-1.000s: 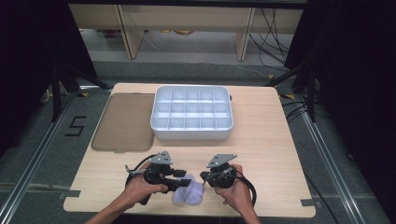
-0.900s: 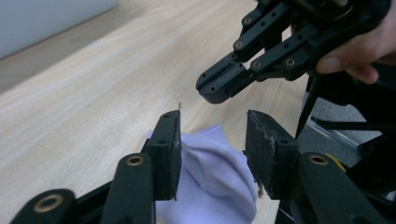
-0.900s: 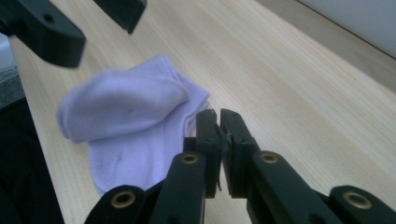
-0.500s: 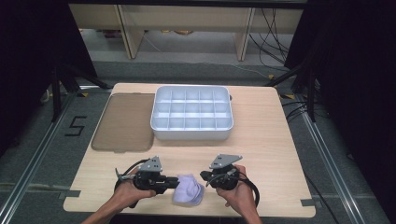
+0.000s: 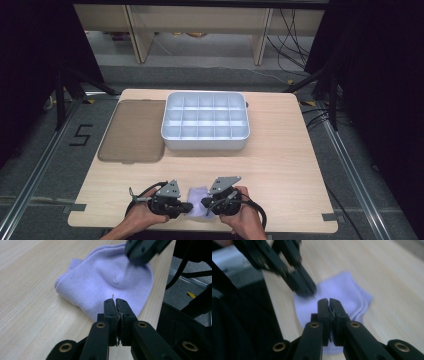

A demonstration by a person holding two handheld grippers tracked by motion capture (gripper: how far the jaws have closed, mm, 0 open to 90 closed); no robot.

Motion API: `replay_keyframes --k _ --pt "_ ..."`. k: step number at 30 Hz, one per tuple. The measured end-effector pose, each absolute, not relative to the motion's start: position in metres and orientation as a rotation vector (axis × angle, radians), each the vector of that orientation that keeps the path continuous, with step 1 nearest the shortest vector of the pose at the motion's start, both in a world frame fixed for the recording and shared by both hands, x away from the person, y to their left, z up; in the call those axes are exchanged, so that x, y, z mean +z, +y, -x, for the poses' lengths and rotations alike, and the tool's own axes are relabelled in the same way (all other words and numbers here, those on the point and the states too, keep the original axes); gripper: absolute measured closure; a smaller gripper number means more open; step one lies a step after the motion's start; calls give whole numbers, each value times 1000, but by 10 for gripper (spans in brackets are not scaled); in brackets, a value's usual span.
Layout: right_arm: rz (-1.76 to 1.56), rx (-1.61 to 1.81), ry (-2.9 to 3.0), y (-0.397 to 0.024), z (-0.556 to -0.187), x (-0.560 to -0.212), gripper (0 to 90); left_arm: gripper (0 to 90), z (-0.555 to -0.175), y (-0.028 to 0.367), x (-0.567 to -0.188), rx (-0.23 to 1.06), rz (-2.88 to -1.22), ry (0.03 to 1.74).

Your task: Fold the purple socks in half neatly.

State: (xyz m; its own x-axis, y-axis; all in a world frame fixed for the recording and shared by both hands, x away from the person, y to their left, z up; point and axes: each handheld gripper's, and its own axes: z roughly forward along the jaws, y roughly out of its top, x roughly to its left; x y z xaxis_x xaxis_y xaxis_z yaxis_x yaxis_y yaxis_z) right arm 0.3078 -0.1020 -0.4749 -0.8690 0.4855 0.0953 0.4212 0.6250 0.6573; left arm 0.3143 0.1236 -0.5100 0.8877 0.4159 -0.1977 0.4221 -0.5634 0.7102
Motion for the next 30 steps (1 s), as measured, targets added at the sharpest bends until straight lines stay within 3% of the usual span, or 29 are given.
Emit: replay_keyframes --k 6,16,21,30 --pt "-875 963 2765 -117 -316 -493 895 885 -314 123 -510 23 -2255 557" --pt "-810 982 2756 -112 -312 -484 879 866 -332 116 -491 81 -2183 600" --pt "-794 946 2776 -111 -312 -488 879 876 -352 113 -503 98 -2189 665" --pt "-789 955 2771 -111 -314 -490 873 874 -352 116 -504 97 -2180 681"
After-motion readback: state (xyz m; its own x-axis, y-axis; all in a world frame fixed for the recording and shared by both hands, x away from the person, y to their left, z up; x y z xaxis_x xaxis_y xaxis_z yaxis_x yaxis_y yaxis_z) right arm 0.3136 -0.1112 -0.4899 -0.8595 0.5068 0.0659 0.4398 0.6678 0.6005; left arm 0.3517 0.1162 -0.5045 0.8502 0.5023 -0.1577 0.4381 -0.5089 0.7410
